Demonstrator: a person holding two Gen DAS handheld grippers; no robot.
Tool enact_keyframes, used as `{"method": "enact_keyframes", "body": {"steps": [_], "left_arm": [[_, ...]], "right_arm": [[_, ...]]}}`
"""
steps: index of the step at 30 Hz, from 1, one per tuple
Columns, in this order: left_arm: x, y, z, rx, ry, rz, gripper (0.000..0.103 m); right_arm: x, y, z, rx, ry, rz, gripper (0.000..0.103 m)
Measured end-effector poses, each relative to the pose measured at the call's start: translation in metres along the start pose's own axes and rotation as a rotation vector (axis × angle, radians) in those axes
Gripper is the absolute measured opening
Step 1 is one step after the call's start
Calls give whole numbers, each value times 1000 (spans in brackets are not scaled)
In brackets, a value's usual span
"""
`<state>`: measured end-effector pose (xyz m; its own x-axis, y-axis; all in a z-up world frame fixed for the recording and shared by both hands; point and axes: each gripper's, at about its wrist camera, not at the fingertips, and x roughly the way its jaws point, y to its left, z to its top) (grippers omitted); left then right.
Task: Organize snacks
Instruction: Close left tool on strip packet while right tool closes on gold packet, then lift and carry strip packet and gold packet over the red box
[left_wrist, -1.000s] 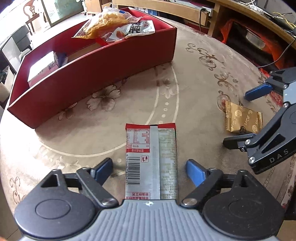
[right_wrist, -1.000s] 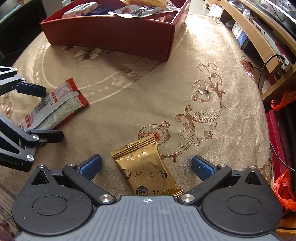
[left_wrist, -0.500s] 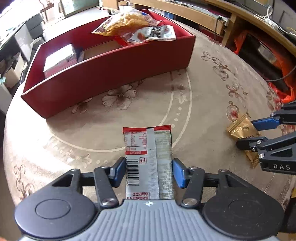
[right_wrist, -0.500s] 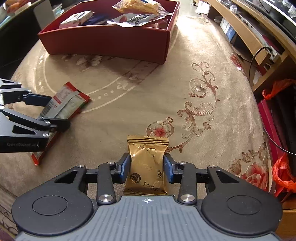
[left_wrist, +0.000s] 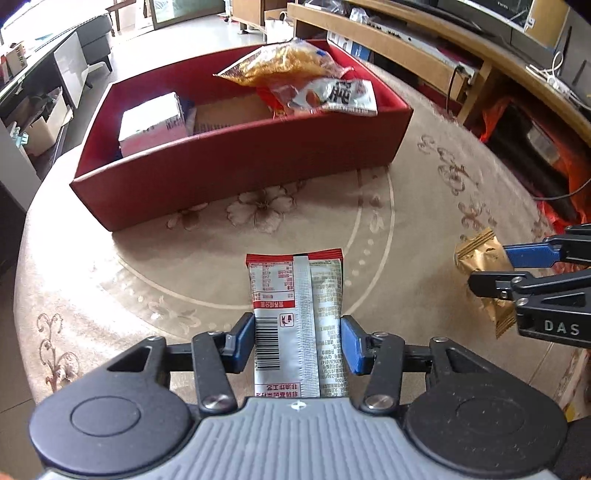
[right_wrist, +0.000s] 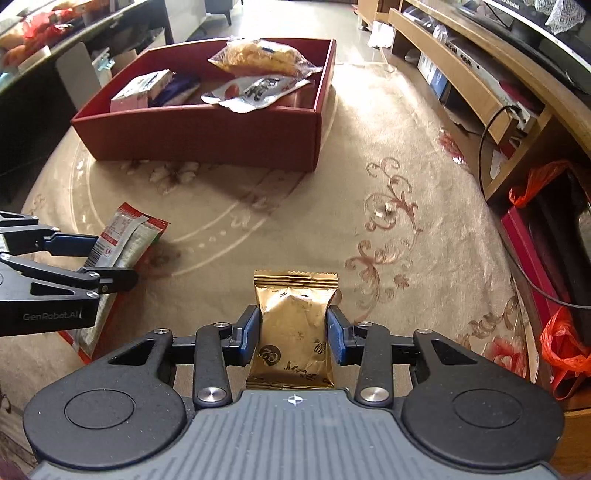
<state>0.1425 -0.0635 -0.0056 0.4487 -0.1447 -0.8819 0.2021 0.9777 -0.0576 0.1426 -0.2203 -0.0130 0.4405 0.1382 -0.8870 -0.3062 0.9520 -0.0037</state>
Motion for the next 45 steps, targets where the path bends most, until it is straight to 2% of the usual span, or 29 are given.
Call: {"method": "enact_keyframes", "body": {"steps": [9,32,38,45], "left_arm": [[-9,1,5,-14,-31,-12,45],[-26,14,16,-53,-100,-12,45],[-37,19,35,-75,-157,-8,45],[-35,31,81,-111,-220,20,45]], "right_arm": [[-3,16,20,-27,-41,7,47],[-7,32,42,-38,-102,3,47],[-15,32,62,-24,-160,8,47],[-13,31,105,0,-231,17,47]]}}
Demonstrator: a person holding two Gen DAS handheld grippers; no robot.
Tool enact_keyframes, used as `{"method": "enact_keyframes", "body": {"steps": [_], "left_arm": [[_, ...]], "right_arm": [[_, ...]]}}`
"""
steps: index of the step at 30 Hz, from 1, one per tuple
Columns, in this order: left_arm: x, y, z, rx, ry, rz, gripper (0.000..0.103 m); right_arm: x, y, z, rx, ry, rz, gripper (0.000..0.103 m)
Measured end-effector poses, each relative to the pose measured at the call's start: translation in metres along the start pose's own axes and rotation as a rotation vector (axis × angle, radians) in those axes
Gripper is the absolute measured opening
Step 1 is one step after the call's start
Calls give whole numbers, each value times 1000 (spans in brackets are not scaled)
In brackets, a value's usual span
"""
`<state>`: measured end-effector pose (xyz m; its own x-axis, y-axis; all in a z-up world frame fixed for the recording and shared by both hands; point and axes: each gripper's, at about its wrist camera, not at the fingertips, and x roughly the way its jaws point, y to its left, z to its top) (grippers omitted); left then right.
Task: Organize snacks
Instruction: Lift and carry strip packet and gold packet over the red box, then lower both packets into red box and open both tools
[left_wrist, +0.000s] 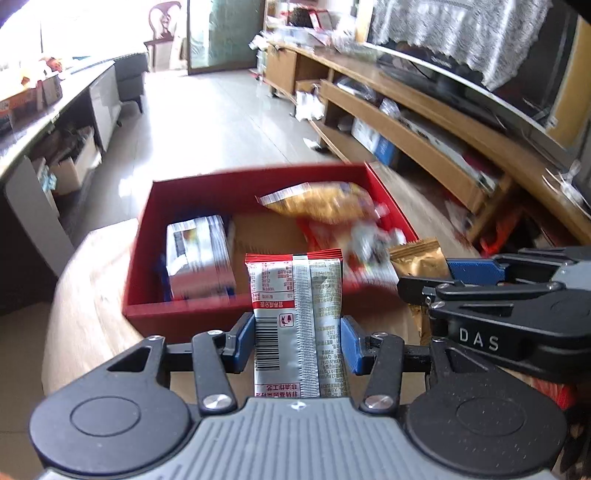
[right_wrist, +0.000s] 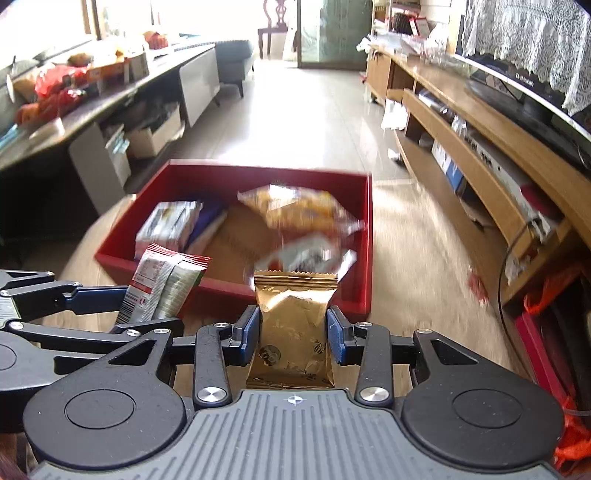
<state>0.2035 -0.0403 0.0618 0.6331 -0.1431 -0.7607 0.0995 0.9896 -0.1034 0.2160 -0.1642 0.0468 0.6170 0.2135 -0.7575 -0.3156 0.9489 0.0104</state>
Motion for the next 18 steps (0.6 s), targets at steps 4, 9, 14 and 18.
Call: {"method": "enact_keyframes", "body": {"steps": [4,9,14,18], "left_arm": [[17,11,27,-27,-16,15,45],[46,23,50,-55,-11,43,44],[77,32,64,-78,11,61,44],[94,38,68,-99,29,78,44]], "right_arm": [[19,-6,23,30,-18,12,47],[49,-9,46,51,-16,18,47],[75,-13,54,62,-9,29,47],[89,-15,55,70,-10,40,49]]}}
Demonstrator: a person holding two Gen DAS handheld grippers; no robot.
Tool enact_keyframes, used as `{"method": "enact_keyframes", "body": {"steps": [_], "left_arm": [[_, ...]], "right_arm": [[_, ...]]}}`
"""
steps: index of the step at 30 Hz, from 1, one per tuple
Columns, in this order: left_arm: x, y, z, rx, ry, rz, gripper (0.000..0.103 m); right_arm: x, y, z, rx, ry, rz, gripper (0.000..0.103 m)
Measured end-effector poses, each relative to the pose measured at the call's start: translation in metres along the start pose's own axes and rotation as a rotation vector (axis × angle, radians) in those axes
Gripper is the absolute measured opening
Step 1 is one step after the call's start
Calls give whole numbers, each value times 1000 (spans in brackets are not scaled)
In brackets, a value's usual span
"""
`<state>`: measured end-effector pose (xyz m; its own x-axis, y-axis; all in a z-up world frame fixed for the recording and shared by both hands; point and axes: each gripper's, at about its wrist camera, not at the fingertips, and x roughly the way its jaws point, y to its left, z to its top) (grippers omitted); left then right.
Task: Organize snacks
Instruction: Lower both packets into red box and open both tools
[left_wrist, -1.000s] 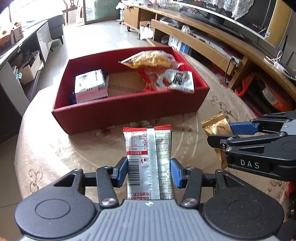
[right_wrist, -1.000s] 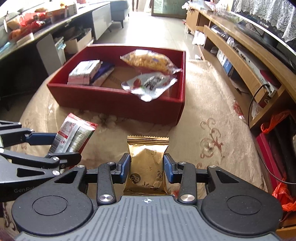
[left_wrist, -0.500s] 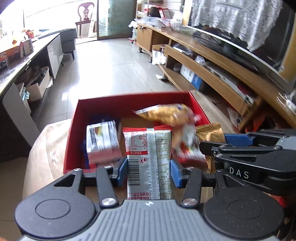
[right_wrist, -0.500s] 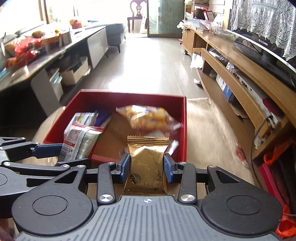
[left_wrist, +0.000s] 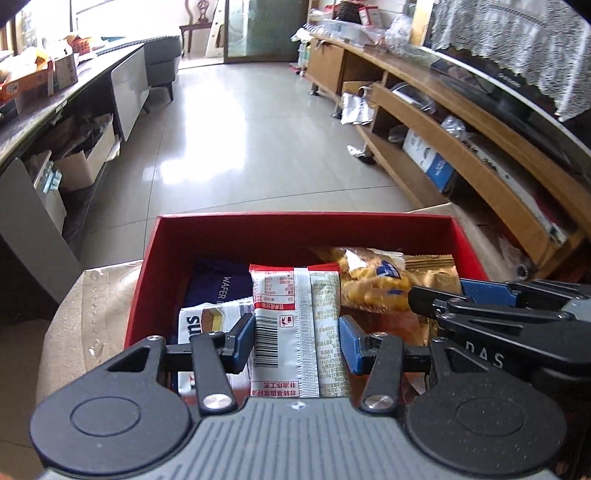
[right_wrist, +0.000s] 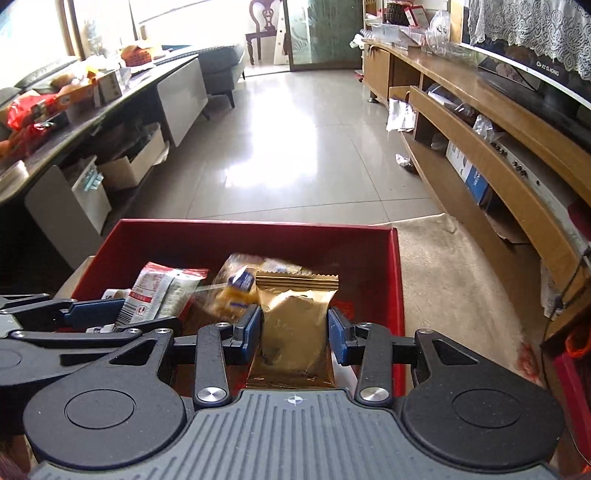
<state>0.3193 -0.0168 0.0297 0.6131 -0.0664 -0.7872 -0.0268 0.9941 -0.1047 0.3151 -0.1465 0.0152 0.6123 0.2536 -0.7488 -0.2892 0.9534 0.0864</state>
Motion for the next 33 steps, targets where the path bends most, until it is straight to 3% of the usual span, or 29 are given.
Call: {"method": "enact_keyframes", "body": {"steps": [6,13,24,33], "left_arm": [[9,-1,2,9,-9,46,44],[3,3,3,-12,-2,44,49],[-34,11,-12,-19,-50,69,67],[-71,14,-47,-28,-58,45,79]], "right_arm": [[4,-3,2,10,-20,-9,59],[-6,-5,8,14,-55,-25,74],[-34,5,6,2,-57,-97,79],[-78,15,-29,6,-47,-111,84]]}}
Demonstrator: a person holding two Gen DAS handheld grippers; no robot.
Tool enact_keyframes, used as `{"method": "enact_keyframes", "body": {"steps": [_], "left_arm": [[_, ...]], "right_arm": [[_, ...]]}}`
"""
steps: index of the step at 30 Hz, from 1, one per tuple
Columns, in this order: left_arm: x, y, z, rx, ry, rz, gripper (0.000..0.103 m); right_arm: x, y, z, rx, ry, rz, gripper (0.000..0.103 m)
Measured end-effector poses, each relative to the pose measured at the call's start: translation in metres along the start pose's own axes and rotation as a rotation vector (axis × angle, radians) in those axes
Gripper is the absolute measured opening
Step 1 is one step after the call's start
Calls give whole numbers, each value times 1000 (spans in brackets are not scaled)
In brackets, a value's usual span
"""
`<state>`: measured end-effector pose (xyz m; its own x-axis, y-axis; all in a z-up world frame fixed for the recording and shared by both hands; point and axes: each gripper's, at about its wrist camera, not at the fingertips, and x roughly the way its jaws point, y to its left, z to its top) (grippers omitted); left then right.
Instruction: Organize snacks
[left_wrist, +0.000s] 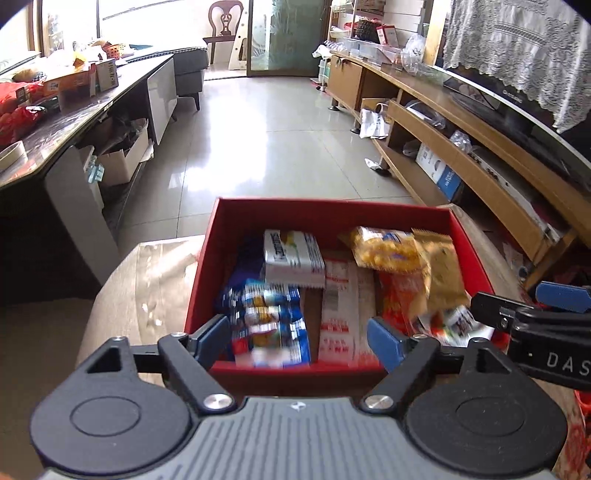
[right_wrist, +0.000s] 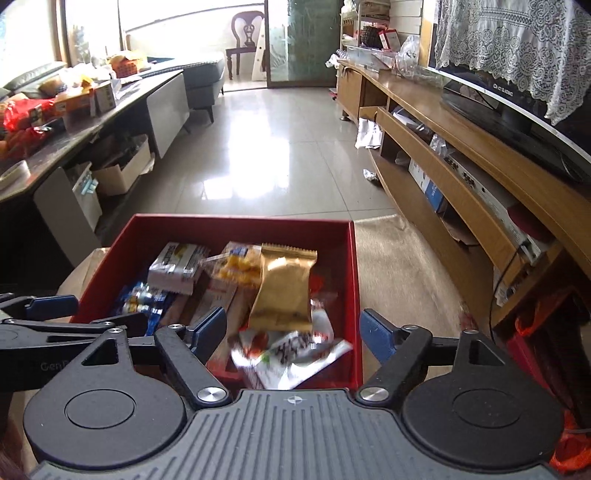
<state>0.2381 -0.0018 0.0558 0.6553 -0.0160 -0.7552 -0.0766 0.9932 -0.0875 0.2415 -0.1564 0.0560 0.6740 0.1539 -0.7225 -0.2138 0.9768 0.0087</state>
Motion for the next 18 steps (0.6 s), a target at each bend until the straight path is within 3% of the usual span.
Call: {"method": "enact_keyframes", "body": {"steps": [10,18], "left_arm": [[-38,-5,-52,3,19,-16,84],[-58,-11,-75,11,9,-22,84]], "right_arm": [[-31,3,-54,39,54,7,85],[-51,1,-73,56,51,11,86]]}}
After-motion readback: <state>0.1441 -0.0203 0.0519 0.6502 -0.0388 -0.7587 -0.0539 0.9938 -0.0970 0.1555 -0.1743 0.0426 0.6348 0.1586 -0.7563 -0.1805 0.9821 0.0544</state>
